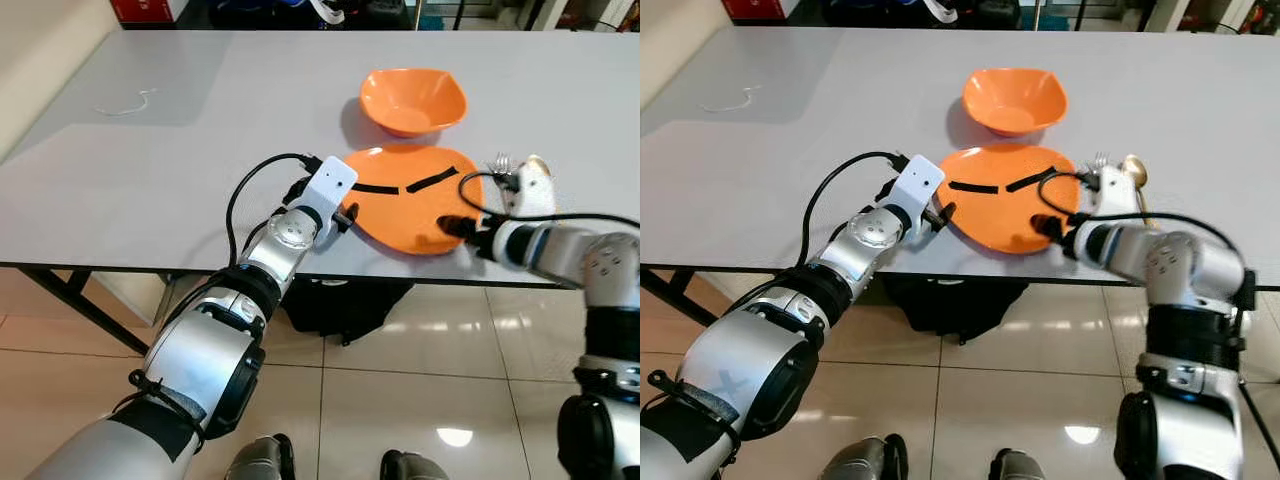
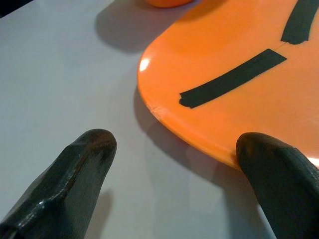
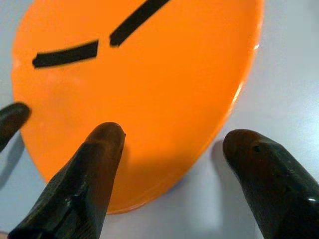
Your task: Setting the table
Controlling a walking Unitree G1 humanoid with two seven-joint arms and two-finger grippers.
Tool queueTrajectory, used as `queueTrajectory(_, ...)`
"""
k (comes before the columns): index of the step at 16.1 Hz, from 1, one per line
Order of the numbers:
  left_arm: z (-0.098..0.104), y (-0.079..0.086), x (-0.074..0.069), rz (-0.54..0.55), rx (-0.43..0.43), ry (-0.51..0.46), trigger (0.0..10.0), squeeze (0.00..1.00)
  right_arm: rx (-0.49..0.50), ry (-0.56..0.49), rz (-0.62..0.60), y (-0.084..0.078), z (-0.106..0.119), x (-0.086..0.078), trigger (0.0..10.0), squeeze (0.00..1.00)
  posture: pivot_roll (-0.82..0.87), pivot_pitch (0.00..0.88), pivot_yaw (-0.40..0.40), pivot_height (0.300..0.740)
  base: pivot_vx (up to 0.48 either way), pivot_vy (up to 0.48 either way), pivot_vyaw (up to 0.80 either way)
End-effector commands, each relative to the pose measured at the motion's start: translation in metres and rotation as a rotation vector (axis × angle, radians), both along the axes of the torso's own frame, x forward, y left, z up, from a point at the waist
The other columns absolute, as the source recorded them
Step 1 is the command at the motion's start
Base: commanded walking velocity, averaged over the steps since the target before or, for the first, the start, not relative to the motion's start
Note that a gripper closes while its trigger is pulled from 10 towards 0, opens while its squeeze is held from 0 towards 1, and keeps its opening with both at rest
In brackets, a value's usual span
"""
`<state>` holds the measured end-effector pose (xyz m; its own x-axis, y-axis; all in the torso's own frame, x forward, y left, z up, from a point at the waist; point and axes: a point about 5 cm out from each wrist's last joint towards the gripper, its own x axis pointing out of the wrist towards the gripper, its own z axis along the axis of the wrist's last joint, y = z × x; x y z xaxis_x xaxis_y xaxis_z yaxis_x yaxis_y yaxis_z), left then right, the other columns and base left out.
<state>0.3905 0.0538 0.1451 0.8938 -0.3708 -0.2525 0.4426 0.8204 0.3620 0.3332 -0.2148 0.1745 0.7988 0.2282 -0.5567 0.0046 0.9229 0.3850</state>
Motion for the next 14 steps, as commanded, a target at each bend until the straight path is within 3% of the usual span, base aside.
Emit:
queueTrajectory(1,-0.014,0.003,-0.004,0.008,0.033,0.053,10.0,0.0,-0.006,-0.012,-0.013,-0.004,0.005,0.002,10.0,0.0,-0.13,0.178,0.057,0.74,0.0,0.0,0.0)
queueTrajectory(3,-0.015,0.002,-0.005,0.005,0.022,0.057,10.0,0.0,-0.018,-0.046,-0.025,-0.011,0.015,0.003,10.0,0.0,-0.12,0.174,0.044,0.74,0.0,0.0,0.0)
queueTrajectory(6,-0.006,-0.002,-0.003,-0.02,-0.064,0.041,10.0,0.0,-0.029,-0.109,-0.018,-0.015,0.033,-0.002,10.0,0.0,-0.11,0.166,0.036,0.74,0.0,0.0,0.0)
queueTrajectory(8,0.008,0.0,-0.001,-0.084,-0.16,0.0,10.0,0.0,-0.055,-0.205,-0.035,-0.02,0.05,-0.013,10.0,0.0,-0.09,0.134,0.038,0.74,0.0,0.0,0.0)
queueTrajectory(11,0.027,0.017,-0.002,-0.094,-0.24,-0.108,10.0,0.0,-0.07,-0.334,-0.066,-0.021,0.058,-0.022,10.0,0.0,-0.06,0.097,0.034,0.74,0.0,0.0,0.0)
queueTrajectory(13,0.062,0.038,-0.018,-0.098,-0.315,-0.259,10.0,0.0,-0.112,-0.504,-0.093,-0.013,0.061,-0.032,10.0,0.0,-0.03,0.08,0.032,0.74,0.0,0.0,0.0)
queueTrajectory(14,0.067,0.042,-0.022,-0.094,-0.31,-0.292,10.0,0.0,-0.117,-0.54,-0.116,-0.011,0.06,-0.035,10.0,0.0,-0.03,0.074,0.033,0.74,0.0,0.0,0.0)
